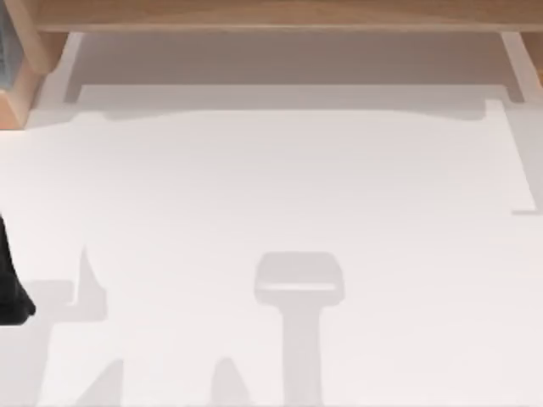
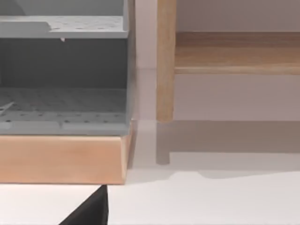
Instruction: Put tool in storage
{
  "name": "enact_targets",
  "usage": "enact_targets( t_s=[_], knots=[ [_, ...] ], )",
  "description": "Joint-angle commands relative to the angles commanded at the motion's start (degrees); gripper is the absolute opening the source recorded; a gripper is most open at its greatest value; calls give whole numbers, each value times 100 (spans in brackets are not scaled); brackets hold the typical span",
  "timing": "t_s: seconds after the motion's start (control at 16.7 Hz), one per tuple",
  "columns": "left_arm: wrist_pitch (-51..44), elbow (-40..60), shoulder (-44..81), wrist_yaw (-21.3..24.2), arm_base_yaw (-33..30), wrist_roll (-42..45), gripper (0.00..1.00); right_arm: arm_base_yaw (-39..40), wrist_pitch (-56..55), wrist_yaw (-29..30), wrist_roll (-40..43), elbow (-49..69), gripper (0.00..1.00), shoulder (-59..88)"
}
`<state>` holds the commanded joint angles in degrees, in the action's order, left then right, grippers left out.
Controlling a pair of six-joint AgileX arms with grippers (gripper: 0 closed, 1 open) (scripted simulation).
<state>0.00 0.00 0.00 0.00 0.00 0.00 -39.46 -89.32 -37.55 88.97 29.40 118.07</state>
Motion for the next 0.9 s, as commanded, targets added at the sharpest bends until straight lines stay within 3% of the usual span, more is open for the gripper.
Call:
enact_targets(
  t_s=[0.36,0.9],
  knots=[
    [0,0,0,0,0,0,100,48,79,59,-8,93,0,53],
    [0,0,0,0,0,0,100,661,817,682,-2,1257,0,485]
  ],
)
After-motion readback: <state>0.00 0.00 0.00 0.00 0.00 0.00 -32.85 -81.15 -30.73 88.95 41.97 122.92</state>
